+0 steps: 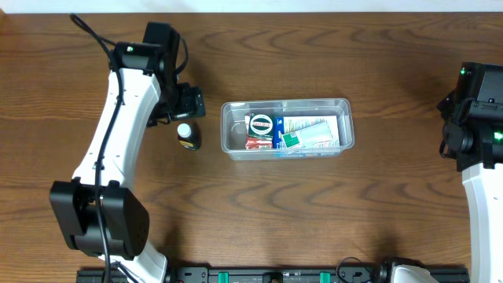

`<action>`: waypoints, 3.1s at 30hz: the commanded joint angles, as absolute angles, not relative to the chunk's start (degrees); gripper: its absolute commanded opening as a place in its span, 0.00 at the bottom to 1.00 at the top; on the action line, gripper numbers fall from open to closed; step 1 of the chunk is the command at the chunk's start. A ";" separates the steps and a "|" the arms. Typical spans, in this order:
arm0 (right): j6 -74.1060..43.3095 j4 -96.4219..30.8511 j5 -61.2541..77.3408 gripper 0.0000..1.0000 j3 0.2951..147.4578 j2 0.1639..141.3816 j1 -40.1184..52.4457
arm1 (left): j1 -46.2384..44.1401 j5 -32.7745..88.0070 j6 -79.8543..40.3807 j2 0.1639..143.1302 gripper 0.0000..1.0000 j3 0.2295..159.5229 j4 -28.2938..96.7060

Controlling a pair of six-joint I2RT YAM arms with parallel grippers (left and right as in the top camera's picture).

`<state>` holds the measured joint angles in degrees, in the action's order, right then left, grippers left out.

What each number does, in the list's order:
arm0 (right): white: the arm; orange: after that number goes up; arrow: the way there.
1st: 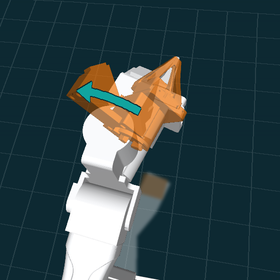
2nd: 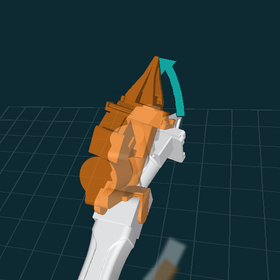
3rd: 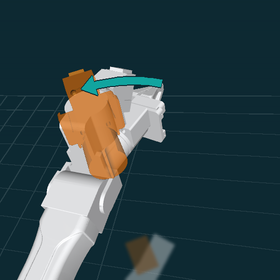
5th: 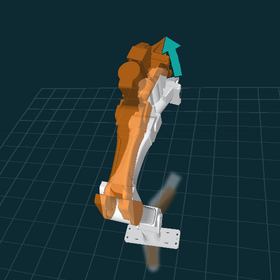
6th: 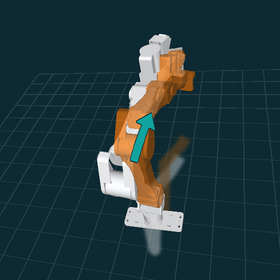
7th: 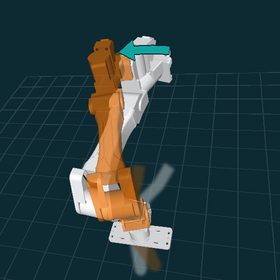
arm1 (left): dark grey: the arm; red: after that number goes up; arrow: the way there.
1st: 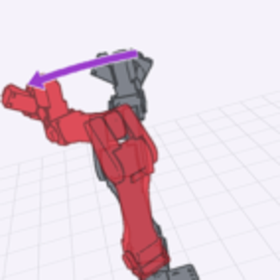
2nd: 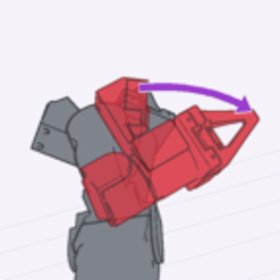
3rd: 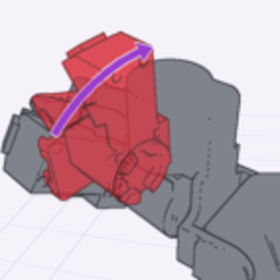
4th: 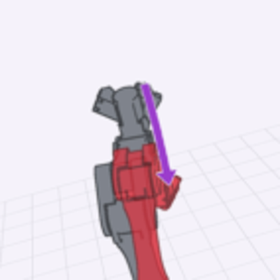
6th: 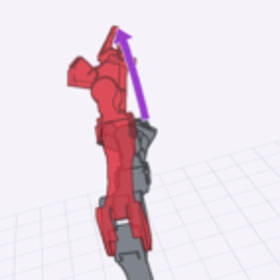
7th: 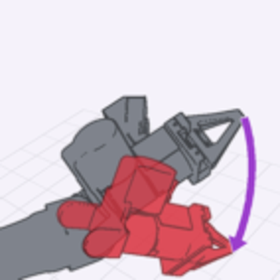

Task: Pack container
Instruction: 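Move left gripper to the small dark bottle and grasp it, then lift the bottle with left gripper and carry it over container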

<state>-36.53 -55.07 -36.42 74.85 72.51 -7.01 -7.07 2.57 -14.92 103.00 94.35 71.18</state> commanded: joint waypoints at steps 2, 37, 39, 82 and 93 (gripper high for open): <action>-35.70 -55.11 -37.01 0.99 74.98 72.66 -7.44 | -6.81 2.57 -13.98 103.20 0.98 89.62 68.29; -35.70 -55.09 -37.01 0.99 74.98 72.66 -7.44 | -6.76 3.90 -13.98 103.63 0.29 79.66 57.39; -35.70 -55.11 -37.01 0.99 74.98 72.66 -7.44 | -6.76 3.90 -13.98 103.63 0.26 79.66 57.52; -35.70 -55.11 -37.01 0.99 74.98 72.66 -7.44 | -28.34 3.18 17.78 92.95 0.16 97.19 67.42; -35.70 -55.11 -37.01 0.99 74.98 72.66 -7.44 | -28.32 3.18 18.44 96.38 0.16 94.89 63.72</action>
<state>-36.53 -55.05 -36.42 74.85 72.51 -7.01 -28.29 4.03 17.10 94.80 95.70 64.49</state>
